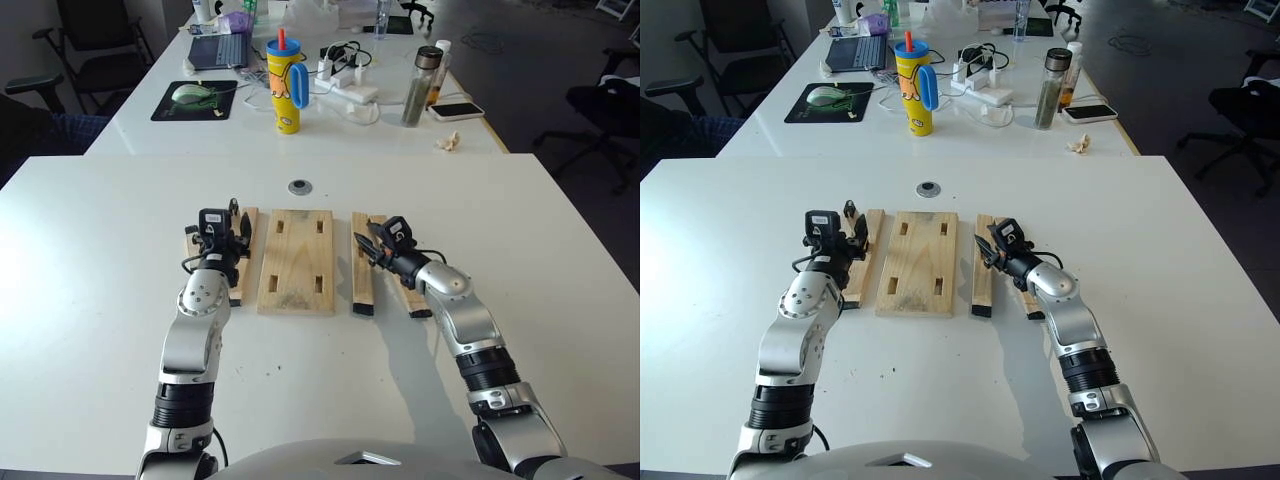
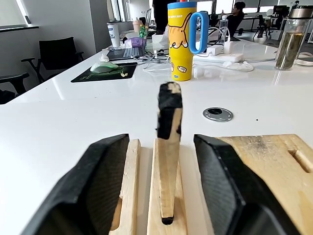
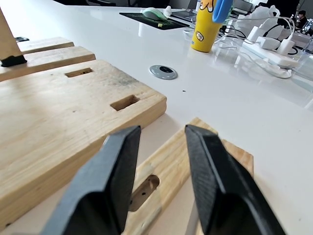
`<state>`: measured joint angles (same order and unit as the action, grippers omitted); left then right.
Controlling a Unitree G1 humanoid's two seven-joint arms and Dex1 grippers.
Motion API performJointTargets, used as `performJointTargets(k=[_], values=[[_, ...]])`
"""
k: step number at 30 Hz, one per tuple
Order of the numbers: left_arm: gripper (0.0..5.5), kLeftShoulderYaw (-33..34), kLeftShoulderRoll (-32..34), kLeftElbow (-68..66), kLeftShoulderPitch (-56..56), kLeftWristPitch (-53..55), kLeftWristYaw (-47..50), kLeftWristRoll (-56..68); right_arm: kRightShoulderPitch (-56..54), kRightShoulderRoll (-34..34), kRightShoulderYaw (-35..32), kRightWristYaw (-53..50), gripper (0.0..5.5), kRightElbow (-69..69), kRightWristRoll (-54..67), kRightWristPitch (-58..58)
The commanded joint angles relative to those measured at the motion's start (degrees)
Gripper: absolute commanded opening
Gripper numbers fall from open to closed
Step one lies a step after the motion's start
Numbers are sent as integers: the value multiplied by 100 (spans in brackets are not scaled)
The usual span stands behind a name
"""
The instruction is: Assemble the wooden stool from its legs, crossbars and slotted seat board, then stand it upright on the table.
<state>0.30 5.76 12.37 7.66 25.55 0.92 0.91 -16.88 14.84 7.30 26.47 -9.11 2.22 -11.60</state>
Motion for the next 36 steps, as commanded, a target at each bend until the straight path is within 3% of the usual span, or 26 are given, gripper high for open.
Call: performJointTargets(k=[1, 11, 20, 23, 28, 36], values=[[186, -18, 0, 50, 88, 107, -10, -64, -22, -13, 52, -13, 168, 29, -59, -20], [43, 8, 23, -39, 207, 130, -9, -114, -46, -29, 15, -34, 168, -5, -49, -71], [42, 403, 172, 321, 943, 142, -248, 264, -241, -86, -256, -24, 168, -48, 235, -250], [42, 726, 217, 515, 1596, 546, -725, 1087, -487, -100, -828, 543, 210, 141, 1332, -855], [42, 1554, 160, 421, 2234, 1538, -1689, 3385, -1186, 239, -2038, 1683, 281, 22, 3848, -2888], [42, 2241, 572, -196, 2626, 2860, -2530, 5972, -1635, 784, -2760, 2401, 416, -813, 5201, -4357]])
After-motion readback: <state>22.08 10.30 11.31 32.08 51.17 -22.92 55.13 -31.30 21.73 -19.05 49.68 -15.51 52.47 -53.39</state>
